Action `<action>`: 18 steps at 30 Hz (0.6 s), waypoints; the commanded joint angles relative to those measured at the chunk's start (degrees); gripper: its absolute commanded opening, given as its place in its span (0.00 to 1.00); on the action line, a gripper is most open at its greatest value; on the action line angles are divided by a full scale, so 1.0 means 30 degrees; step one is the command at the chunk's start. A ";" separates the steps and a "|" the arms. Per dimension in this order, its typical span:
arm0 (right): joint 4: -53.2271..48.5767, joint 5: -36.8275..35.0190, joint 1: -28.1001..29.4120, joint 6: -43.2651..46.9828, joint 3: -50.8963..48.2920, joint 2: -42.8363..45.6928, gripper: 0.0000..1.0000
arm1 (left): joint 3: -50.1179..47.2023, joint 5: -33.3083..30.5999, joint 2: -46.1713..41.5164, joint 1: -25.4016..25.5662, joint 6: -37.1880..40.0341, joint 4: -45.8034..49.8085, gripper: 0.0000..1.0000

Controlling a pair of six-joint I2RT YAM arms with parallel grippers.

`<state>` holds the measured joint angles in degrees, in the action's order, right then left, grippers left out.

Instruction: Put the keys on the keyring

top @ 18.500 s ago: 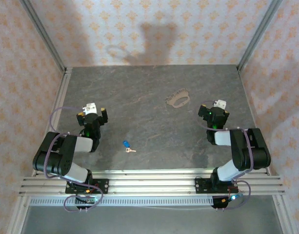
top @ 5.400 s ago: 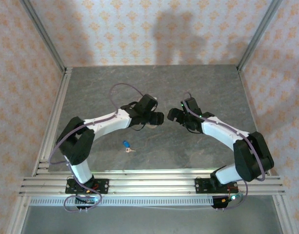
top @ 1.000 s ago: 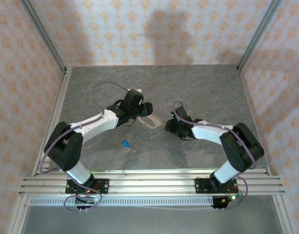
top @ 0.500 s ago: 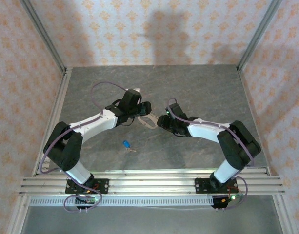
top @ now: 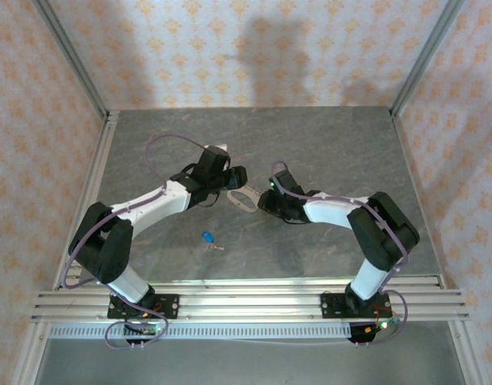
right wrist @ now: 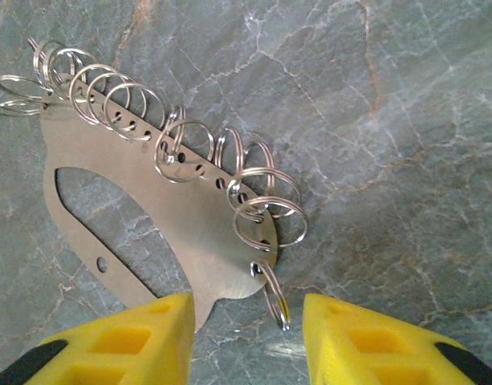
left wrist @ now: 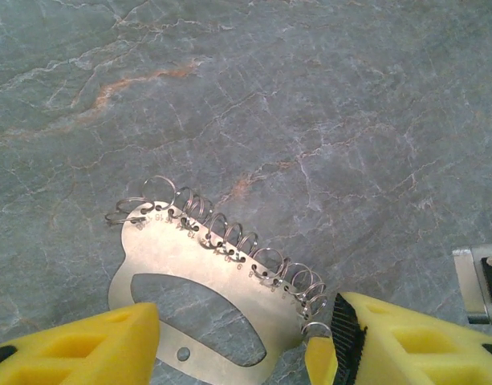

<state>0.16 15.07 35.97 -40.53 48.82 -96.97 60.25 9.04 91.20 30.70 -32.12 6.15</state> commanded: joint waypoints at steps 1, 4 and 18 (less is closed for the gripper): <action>0.0432 -0.0014 -0.0006 -0.0039 0.0565 -0.0413 0.37 | -0.0278 0.0150 -0.0517 -0.0110 -0.0165 -0.0379 0.60; 0.0394 -0.0011 -0.0006 -0.0010 0.0687 -0.0575 0.35 | -0.0337 0.0180 -0.0531 -0.0154 -0.0166 -0.0432 0.60; 0.0127 -0.0581 -0.0006 0.0149 0.0968 -0.1149 0.31 | -0.0363 0.0289 -0.0429 -0.0155 -0.0243 -0.0469 0.60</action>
<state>0.69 14.83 35.94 -40.49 50.11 -99.61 59.77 9.91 91.20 30.70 -32.12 5.69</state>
